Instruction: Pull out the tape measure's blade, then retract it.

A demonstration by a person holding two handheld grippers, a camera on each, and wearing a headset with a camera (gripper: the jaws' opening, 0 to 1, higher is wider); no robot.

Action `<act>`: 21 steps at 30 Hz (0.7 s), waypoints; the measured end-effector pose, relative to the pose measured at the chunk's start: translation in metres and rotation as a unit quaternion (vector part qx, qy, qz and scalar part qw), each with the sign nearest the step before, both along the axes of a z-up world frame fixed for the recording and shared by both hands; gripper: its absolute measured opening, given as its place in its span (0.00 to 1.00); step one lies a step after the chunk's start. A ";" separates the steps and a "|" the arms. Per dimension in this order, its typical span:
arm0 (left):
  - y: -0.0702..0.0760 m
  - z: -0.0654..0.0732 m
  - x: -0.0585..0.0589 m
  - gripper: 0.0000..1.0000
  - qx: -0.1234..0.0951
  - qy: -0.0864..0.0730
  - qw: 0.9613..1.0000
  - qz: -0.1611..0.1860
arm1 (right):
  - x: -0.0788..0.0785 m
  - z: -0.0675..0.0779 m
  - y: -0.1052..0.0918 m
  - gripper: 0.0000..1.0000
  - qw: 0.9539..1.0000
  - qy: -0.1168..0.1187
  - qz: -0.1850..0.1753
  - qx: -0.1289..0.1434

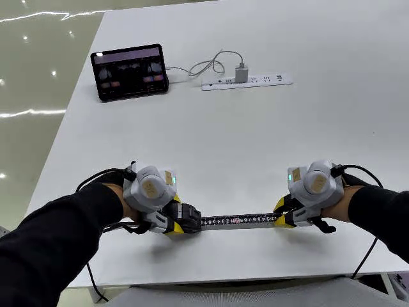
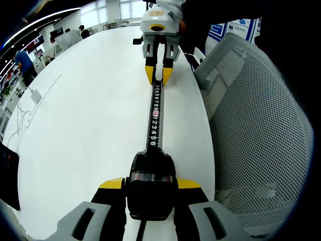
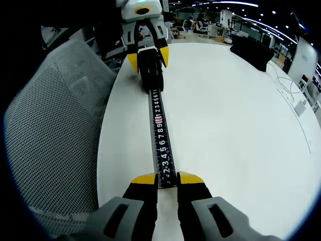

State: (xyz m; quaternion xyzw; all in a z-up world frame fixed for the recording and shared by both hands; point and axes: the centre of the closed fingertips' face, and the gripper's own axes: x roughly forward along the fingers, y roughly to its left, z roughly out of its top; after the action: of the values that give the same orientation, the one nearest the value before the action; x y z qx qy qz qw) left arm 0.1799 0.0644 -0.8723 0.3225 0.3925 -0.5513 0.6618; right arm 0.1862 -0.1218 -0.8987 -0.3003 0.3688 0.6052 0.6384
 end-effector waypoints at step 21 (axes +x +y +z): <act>0.000 0.000 0.000 0.32 0.004 0.000 1.000 -0.001 | -0.001 0.000 -0.007 0.08 0.999 0.002 0.017 -0.030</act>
State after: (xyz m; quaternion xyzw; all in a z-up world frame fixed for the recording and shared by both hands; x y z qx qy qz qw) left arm 0.1796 0.0646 -0.8726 0.3254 0.3940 -0.5504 0.6603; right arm 0.1850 -0.1283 -0.8991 -0.3237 0.3829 0.6054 0.6182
